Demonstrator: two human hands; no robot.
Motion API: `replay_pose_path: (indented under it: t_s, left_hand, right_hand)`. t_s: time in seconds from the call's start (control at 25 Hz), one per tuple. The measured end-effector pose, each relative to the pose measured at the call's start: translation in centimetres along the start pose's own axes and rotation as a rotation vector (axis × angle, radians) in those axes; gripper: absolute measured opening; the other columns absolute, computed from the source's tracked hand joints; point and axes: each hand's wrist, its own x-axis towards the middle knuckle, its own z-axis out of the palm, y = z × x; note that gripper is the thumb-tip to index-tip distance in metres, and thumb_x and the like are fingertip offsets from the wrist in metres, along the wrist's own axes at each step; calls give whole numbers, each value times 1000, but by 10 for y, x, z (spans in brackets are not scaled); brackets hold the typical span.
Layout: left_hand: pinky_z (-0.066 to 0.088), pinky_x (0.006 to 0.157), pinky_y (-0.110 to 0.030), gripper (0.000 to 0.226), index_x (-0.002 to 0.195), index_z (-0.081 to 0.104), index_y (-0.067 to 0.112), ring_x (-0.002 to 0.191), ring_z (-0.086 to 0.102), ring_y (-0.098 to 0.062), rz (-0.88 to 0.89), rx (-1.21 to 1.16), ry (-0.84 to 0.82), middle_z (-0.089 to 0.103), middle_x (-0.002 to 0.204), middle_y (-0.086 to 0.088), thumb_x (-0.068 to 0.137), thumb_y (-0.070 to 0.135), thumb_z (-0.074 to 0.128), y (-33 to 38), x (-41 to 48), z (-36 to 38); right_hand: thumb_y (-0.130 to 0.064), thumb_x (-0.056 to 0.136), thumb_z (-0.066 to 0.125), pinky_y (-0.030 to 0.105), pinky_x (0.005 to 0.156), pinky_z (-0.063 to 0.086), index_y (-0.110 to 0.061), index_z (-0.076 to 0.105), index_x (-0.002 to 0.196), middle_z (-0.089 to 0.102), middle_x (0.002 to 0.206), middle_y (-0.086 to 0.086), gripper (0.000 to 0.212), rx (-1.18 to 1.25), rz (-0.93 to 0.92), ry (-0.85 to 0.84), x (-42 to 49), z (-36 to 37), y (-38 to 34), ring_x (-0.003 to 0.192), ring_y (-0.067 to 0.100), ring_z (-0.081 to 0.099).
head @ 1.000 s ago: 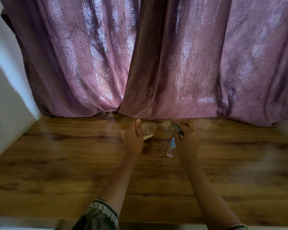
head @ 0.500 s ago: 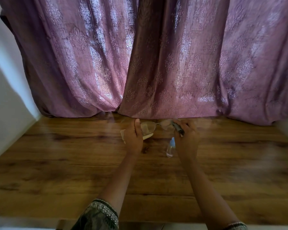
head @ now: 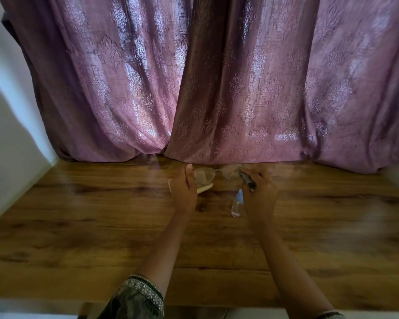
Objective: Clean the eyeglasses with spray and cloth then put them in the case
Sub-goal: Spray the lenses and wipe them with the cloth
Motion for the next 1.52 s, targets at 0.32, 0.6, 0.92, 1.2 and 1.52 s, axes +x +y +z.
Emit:
replay_pose_path:
  t_s: [0.32, 0.6, 0.92, 1.2, 1.52]
  left_hand:
    - [31, 53, -11, 35, 70, 43, 17, 54, 44, -1, 16, 8, 11, 40, 57, 13, 94, 37, 27, -5, 2, -5]
    - [32, 52, -9, 33, 70, 42, 17, 56, 46, 1, 28, 13, 0, 40, 58, 14, 94, 34, 28, -7, 1, -9]
    - [30, 52, -8, 32, 70, 41, 18, 55, 47, 2, 22, 15, 0, 39, 56, 15, 93, 36, 28, -8, 1, -14]
    - [31, 51, -8, 32, 70, 41, 16, 55, 46, 4, 32, 0, -23, 37, 56, 15, 93, 34, 28, -4, 0, -11]
    - [28, 51, -8, 33, 70, 40, 18, 55, 47, 5, 18, 49, -26, 37, 55, 16, 93, 38, 26, -10, 1, -13]
  right_hand:
    - [9, 71, 66, 31, 74, 52, -7, 68, 108, 62, 96, 13, 40, -23, -202, -146, -25, 12, -9, 87, 25, 59]
    - [10, 72, 62, 17, 70, 43, -3, 68, 105, 62, 88, 13, 35, -31, -117, -24, 8, 7, -7, 78, 21, 57]
    - [3, 75, 59, 24, 70, 49, -7, 67, 108, 62, 98, 12, 35, 14, -167, -76, -21, 11, -6, 82, 25, 61]
    - [3, 74, 63, 19, 76, 45, -5, 68, 106, 64, 95, 12, 33, -21, -162, -41, -4, 18, -18, 86, 21, 59]
    - [8, 71, 59, 32, 70, 52, -5, 68, 105, 62, 92, 12, 37, -19, -121, -31, -6, 10, -2, 82, 24, 59]
